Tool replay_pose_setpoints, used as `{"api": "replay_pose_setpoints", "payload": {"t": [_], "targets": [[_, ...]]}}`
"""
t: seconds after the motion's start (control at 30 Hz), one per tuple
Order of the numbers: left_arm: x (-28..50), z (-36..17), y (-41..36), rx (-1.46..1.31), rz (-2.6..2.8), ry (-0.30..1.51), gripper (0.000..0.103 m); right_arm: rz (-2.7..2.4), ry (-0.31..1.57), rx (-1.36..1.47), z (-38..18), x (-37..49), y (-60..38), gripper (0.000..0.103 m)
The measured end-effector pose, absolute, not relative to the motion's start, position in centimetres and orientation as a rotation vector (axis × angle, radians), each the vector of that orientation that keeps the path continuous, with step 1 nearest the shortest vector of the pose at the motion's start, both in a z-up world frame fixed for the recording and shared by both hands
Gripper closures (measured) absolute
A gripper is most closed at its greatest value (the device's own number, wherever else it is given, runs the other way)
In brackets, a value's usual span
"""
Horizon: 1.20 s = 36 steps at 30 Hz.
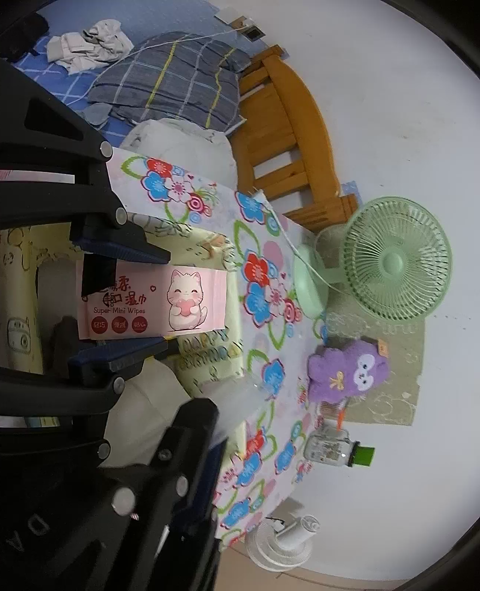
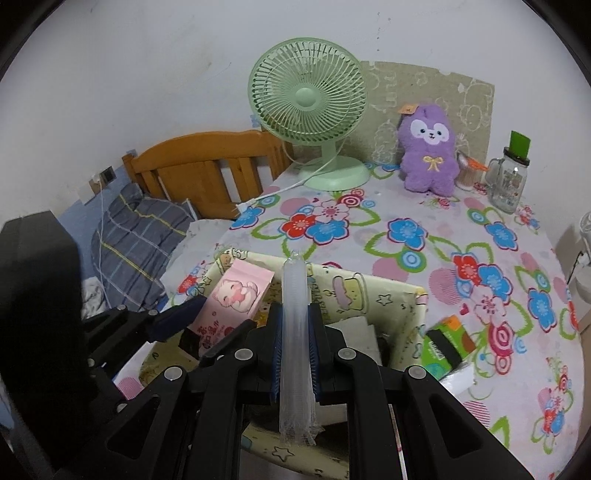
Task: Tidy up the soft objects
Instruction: 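Lower the wipes pack into the box with the left tool while the right tool lowers the straws in, then open both tools and withdraw them from the fabric box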
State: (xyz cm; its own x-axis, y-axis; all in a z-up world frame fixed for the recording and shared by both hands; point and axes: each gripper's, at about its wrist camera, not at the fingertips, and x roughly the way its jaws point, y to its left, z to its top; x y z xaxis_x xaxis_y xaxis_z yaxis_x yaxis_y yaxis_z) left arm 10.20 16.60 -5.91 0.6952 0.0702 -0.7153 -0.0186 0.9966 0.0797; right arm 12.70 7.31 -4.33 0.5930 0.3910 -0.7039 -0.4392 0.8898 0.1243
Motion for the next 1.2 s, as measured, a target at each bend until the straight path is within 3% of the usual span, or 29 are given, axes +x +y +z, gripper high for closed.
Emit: {"api": "replay_pose_setpoints", "payload": {"t": [0.13,0.2,0.37,0.43,0.53,0.63,0.77,1.2], "targets": [[10.3,-6.5,17.1,0.062,0.060,0.816,0.061,0.487,0.809,-0.072,-4.8,13.1,7.8,0.088],[10.2,-6.5,17.3,0.060,0.072,0.818,0.052,0.496,0.815,-0.066,-4.9,13.2,8.0,0.086],[9.9,-6.6,17.4,0.055,0.063,0.819,0.041,0.488,0.848,-0.088,-5.8,13.6,8.4,0.077],[9.9,-6.7,17.3,0.051,0.053,0.821,0.037,0.481,0.862,-0.080,-6.1,13.7,8.2,0.070],[9.7,-6.6,17.2,0.048,0.042,0.817,0.031,0.456,0.862,-0.066,-6.1,13.8,7.7,0.041],[9.4,-6.3,16.9,0.053,0.041,0.808,0.024,0.436,0.831,-0.059,-5.7,13.4,7.1,0.030],[9.3,-5.9,16.5,0.059,0.053,0.788,0.014,0.422,0.807,-0.083,-5.1,13.0,6.8,0.028],[7.9,-4.2,14.9,0.061,0.053,0.744,0.010,0.398,0.743,-0.121,-3.4,11.0,5.1,0.024]]}}
